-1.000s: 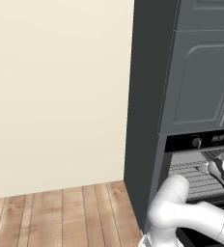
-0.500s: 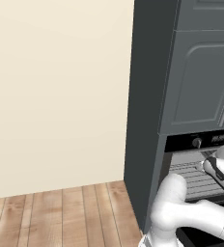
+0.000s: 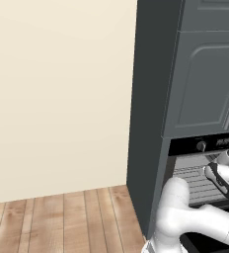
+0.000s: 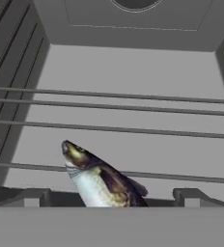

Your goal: Take the fish from the oven and place it on the plate on the counter.

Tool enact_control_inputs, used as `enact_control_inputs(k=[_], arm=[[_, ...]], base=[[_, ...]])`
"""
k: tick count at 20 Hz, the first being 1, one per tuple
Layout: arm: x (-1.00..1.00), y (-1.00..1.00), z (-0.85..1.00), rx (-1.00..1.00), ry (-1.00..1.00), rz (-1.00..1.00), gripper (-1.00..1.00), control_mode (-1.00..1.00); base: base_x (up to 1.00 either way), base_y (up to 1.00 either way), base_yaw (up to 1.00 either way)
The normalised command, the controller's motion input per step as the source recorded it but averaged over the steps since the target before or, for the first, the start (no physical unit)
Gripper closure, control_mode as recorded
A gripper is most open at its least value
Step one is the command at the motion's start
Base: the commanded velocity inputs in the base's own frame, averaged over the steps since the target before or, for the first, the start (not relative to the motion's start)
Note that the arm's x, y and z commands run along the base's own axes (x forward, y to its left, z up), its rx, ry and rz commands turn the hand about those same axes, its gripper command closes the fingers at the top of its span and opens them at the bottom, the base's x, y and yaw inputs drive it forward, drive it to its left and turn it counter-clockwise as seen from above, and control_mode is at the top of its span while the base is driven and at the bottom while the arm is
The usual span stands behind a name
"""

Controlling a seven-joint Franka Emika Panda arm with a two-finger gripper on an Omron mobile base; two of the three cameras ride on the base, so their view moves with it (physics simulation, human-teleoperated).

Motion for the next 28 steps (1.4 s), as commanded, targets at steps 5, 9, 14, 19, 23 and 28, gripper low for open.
enact_control_inputs(k=[5,9,14,19,23,28], arm=[[0.04,-0.23,-0.16,0.00,0.00,0.01,-1.00,-1.00],[0.00,-0.18,-0.31,0.00,0.02,0.00,-1.00,-1.00],[0.00,-0.01,-0.34,0.00,0.00,0.00,-1.00,-1.00],[0.00,0.00,-0.46,0.00,0.00,0.00,-1.00,-1.00],[-0.01,0.00,-0.67,0.00,0.00,0.00,-1.00,-1.00],[-0.04,0.00,-0.22,0.00,0.02,0.00,-1.00,-1.00]], base=[[0.00,0.00,0.00],[0.00,0.00,0.00],[0.00,0.00,0.00],[0.00,0.00,0.00],[0.00,0.00,0.00],[0.00,0.00,0.00]])
